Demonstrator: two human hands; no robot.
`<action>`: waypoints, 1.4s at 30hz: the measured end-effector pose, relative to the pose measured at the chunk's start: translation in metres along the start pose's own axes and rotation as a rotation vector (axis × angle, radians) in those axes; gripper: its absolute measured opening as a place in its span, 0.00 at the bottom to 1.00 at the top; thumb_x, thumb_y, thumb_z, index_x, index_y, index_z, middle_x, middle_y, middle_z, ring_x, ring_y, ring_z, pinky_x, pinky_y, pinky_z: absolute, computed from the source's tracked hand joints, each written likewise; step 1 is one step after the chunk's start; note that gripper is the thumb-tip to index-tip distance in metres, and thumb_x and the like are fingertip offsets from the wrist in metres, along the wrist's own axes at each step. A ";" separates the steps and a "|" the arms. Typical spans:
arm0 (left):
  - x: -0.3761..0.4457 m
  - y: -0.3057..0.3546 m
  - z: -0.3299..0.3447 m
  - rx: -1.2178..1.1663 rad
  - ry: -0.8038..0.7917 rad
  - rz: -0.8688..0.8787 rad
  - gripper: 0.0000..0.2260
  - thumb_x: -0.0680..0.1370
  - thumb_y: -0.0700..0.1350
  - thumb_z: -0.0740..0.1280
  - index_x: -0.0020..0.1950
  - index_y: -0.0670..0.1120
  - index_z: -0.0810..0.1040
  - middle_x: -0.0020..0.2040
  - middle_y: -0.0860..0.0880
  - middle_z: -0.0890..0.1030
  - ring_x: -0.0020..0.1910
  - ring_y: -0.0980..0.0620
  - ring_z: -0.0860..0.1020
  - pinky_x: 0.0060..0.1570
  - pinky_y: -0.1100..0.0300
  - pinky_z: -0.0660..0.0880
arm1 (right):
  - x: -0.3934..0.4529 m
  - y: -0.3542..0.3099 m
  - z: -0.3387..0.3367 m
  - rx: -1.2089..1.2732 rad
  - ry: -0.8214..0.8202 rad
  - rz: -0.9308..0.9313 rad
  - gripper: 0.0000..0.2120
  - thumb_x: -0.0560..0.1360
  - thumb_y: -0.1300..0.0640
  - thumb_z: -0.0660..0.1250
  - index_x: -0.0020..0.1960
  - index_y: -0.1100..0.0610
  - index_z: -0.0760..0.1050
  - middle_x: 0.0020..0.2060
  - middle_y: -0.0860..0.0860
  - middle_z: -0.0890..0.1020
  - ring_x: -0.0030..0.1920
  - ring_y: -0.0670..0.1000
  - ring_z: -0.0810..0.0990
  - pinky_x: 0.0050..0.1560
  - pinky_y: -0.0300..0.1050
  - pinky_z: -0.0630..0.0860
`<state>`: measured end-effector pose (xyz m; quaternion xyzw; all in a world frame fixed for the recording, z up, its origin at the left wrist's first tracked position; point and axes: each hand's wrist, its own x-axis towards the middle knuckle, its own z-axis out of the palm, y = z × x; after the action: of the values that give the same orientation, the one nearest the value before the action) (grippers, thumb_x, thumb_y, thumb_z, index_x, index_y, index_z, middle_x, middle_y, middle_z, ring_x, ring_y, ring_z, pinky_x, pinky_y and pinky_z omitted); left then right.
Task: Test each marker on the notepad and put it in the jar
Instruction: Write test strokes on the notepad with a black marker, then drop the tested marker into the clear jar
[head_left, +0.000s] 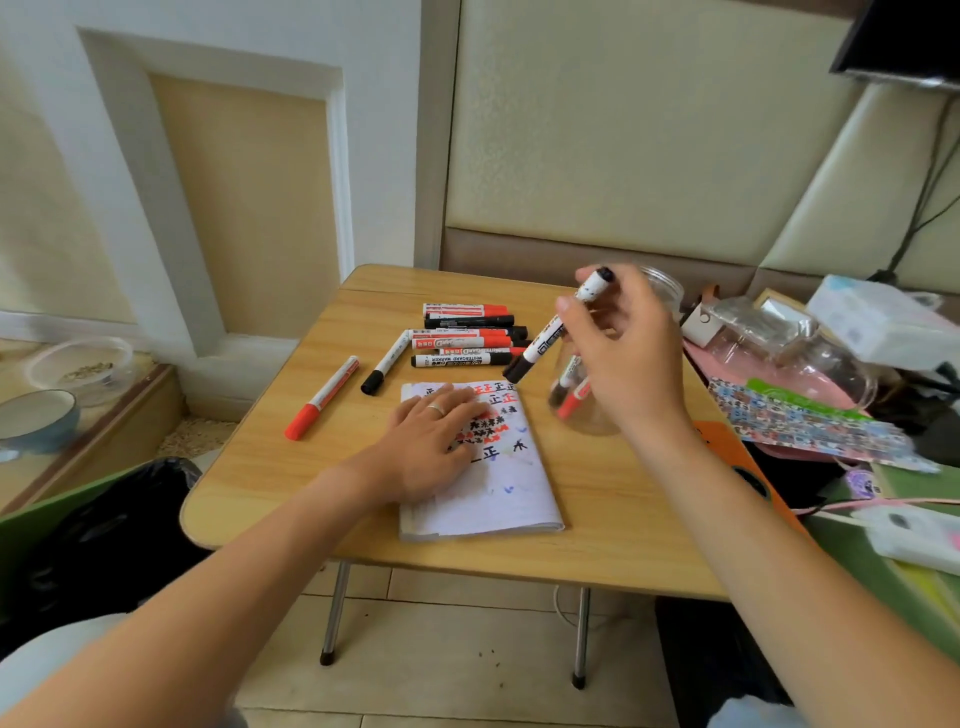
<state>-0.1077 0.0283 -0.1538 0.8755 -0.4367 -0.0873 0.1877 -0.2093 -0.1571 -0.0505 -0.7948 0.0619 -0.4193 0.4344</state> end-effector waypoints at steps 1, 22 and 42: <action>-0.001 0.002 0.000 -0.002 0.009 -0.004 0.27 0.81 0.55 0.50 0.81 0.60 0.56 0.83 0.54 0.52 0.81 0.55 0.43 0.76 0.53 0.38 | 0.005 -0.005 -0.005 -0.005 0.050 -0.032 0.11 0.78 0.55 0.72 0.58 0.53 0.75 0.43 0.45 0.83 0.44 0.47 0.85 0.46 0.58 0.83; -0.008 0.009 0.000 0.023 0.058 0.006 0.29 0.76 0.55 0.45 0.79 0.64 0.59 0.82 0.55 0.55 0.81 0.55 0.47 0.77 0.54 0.40 | 0.058 -0.001 -0.026 -0.736 -0.179 0.021 0.14 0.85 0.51 0.57 0.52 0.58 0.77 0.41 0.57 0.82 0.42 0.60 0.80 0.38 0.48 0.70; 0.008 -0.007 0.003 -0.137 0.313 -0.018 0.10 0.82 0.53 0.64 0.63 0.58 0.78 0.64 0.59 0.78 0.65 0.54 0.73 0.66 0.48 0.69 | 0.032 0.000 0.017 -0.849 -0.069 -0.519 0.03 0.77 0.63 0.67 0.50 0.59 0.78 0.44 0.54 0.80 0.47 0.56 0.77 0.43 0.50 0.74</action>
<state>-0.0982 0.0251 -0.1590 0.8675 -0.3871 0.0190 0.3117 -0.1766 -0.1612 -0.0354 -0.9041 0.0131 -0.4248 -0.0444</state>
